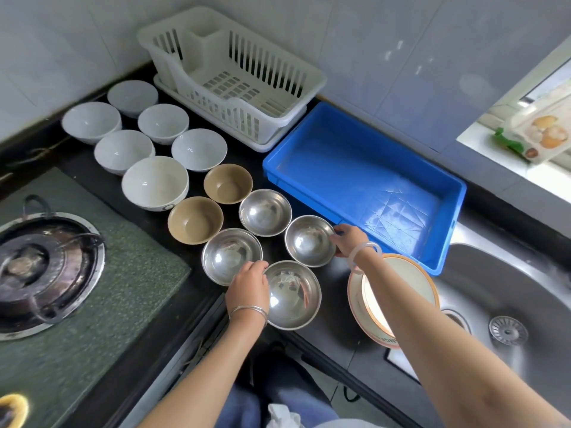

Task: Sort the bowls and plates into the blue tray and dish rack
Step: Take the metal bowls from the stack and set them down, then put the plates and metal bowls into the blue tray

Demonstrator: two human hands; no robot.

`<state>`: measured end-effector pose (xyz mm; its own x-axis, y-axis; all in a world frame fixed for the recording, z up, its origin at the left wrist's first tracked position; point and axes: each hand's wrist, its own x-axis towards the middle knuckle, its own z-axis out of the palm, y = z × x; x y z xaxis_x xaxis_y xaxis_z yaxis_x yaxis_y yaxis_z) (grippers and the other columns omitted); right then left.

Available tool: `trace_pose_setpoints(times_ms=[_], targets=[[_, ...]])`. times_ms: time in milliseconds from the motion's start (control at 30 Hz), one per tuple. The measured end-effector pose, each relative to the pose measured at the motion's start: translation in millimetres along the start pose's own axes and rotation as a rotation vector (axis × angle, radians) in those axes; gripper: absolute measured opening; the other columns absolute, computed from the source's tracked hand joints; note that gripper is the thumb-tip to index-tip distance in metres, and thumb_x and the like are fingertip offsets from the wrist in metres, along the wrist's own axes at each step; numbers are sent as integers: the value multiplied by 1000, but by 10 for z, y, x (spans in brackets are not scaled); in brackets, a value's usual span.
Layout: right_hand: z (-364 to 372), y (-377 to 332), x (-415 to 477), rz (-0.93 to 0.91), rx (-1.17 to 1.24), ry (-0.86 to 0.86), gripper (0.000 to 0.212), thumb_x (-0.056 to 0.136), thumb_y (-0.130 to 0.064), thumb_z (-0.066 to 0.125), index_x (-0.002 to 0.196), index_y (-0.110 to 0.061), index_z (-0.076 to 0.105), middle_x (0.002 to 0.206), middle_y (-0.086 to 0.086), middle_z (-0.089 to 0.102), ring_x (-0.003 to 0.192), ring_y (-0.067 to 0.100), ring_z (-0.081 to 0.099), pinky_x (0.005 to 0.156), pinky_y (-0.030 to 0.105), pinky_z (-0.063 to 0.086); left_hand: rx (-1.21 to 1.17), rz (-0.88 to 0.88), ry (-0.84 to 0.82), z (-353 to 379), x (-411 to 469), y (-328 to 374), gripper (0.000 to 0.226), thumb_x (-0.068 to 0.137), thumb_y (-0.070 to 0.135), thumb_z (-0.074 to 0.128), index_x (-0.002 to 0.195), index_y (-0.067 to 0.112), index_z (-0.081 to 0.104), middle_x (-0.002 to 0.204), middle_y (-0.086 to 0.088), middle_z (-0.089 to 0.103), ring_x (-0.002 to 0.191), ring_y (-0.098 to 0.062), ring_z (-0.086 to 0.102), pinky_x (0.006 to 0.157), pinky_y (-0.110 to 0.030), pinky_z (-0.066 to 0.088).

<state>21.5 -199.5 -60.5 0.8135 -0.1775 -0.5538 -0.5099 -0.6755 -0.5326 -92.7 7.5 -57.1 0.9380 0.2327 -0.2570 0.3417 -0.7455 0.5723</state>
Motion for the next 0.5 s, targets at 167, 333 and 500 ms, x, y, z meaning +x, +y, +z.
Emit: trace_pose_setpoints(times_ms=[167,333,500], targets=[[-67,-28,-164,-39,-1,49,40,91,-27,50,130,-17,51,117,6,64,100,27,61,87,29,44,-50,-4,-13,-50,26,111,29,92,15,44,115,20,61,116,0,63,98,-23,60,71,-32,50],[-291,191,-543,-98,39,318,31,93,-17,49,123,-16,58,122,5,64,106,24,61,83,22,37,-74,118,-86,-29,78,433,28,92,18,44,115,19,61,116,-2,62,102,-23,58,82,-35,49],[-525,762,-973,-28,-34,572,34,89,-10,51,122,-14,58,125,9,61,114,30,55,94,32,41,-134,260,-321,226,4,916,33,92,24,49,123,17,57,125,-3,60,112,-21,57,95,-35,46]])
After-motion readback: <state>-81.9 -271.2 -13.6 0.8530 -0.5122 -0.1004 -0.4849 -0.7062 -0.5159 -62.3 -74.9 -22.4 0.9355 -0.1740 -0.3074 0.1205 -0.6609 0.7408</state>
